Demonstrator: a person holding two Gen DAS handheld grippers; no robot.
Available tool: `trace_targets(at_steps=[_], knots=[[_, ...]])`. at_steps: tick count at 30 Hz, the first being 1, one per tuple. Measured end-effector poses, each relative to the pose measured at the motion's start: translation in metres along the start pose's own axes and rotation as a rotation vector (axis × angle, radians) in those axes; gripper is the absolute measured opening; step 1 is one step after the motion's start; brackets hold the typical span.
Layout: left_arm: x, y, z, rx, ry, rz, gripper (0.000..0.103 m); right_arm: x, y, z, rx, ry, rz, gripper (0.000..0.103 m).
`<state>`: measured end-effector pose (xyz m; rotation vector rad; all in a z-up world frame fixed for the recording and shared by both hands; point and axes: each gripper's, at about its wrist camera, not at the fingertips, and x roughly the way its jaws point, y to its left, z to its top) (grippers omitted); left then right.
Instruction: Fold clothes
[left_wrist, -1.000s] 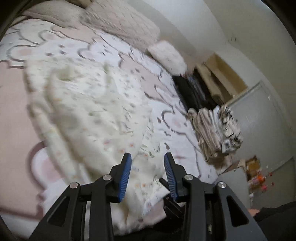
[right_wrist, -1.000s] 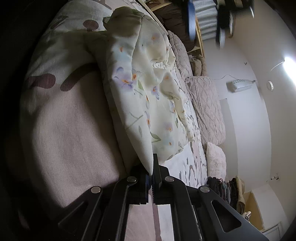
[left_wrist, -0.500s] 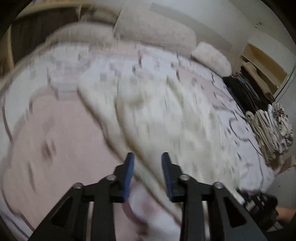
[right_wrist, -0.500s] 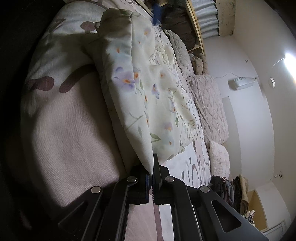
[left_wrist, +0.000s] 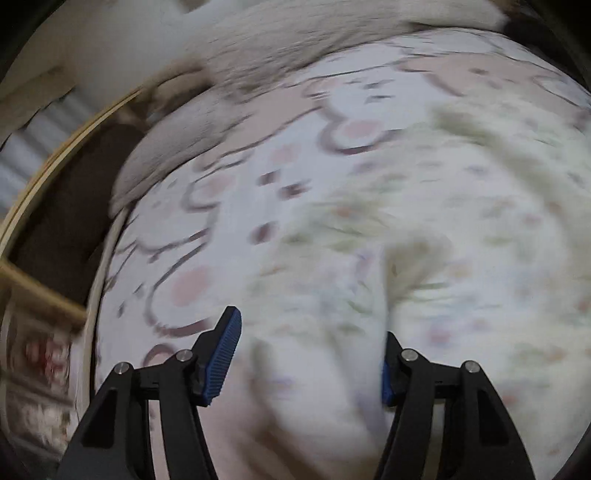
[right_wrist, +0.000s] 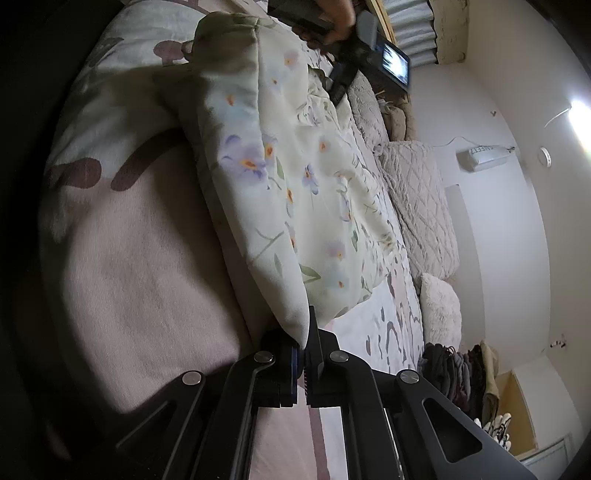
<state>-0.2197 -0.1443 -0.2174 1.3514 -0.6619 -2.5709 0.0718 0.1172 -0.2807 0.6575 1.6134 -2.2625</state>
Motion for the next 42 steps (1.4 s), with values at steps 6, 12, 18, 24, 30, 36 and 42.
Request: trace_targets(at_steps=[6, 12, 18, 24, 30, 36, 42], knots=[[0.008, 0.072, -0.007, -0.166, 0.012, 0.05, 0.063, 0.001, -0.002, -0.001, 0.006, -0.007, 0.012, 0.004], [-0.038, 0.078, -0.018, -0.262, -0.069, -0.119, 0.063, -0.002, -0.006, -0.002, 0.014, -0.013, 0.023, 0.004], [-0.088, 0.008, -0.033, -0.196, -0.114, -0.463, 0.063, -0.012, -0.027, -0.001, 0.051, -0.037, 0.121, 0.004], [-0.082, -0.058, -0.056, -0.026, -0.067, -0.477, 0.063, -0.036, -0.051, -0.001, 0.096, -0.062, 0.286, 0.004], [-0.069, -0.045, -0.068, -0.072, -0.087, -0.43, 0.063, -0.049, -0.09, 0.002, 0.3, -0.039, 0.508, 0.004], [-0.11, -0.016, -0.078, -0.176, -0.176, -0.534, 0.063, -0.036, -0.127, 0.041, 0.59, -0.137, 0.63, 0.004], [-0.163, -0.023, -0.107, -0.169, -0.216, -0.643, 0.063, -0.008, -0.087, 0.09, 0.534, -0.171, 0.709, 0.004]])
